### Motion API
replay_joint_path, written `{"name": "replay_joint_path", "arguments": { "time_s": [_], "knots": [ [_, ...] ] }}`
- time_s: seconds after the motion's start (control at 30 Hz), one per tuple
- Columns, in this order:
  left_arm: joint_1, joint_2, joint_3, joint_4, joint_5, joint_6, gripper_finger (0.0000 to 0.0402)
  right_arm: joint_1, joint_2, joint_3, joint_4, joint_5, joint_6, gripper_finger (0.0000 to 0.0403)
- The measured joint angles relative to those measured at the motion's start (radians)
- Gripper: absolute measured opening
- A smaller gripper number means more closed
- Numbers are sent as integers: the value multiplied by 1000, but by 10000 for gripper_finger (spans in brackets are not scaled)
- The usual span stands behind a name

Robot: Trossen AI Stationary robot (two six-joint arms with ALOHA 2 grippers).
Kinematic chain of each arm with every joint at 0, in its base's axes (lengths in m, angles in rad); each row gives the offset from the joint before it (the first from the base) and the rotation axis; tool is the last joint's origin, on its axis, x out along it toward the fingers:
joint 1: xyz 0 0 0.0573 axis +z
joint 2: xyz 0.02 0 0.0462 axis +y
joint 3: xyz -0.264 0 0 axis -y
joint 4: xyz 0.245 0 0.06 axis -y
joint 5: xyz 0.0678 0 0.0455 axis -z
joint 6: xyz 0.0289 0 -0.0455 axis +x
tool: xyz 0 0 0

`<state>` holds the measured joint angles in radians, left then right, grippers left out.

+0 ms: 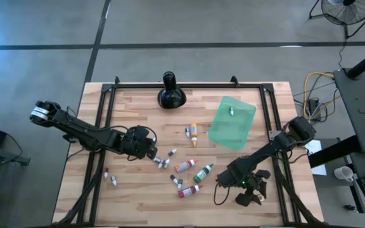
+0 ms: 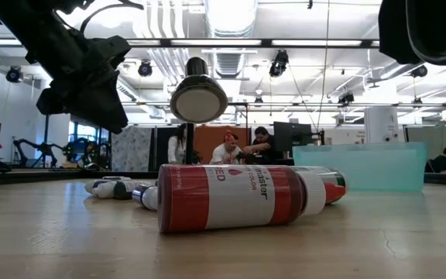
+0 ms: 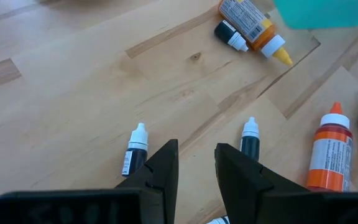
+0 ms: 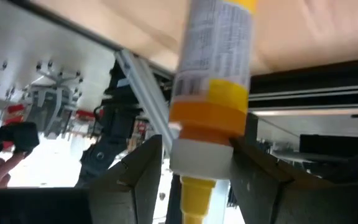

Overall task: Pick & Place food coloring
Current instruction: Adjust the bottom large yellow food coloring bottle in the table

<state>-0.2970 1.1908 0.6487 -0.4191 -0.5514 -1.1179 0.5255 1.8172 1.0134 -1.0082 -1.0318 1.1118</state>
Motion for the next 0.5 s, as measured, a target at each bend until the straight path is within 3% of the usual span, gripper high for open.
{"name": "replay_joint_path", "arguments": {
  "time_s": [0.33, 0.5],
  "knots": [
    [0, 0, 0, 0, 0, -1, 80, 0, -2, 12, -2, 102, -15, 171],
    [0, 0, 0, 0, 0, -2, 80, 0, 0, 52, 2, 208, -45, 211]
  ]
}}
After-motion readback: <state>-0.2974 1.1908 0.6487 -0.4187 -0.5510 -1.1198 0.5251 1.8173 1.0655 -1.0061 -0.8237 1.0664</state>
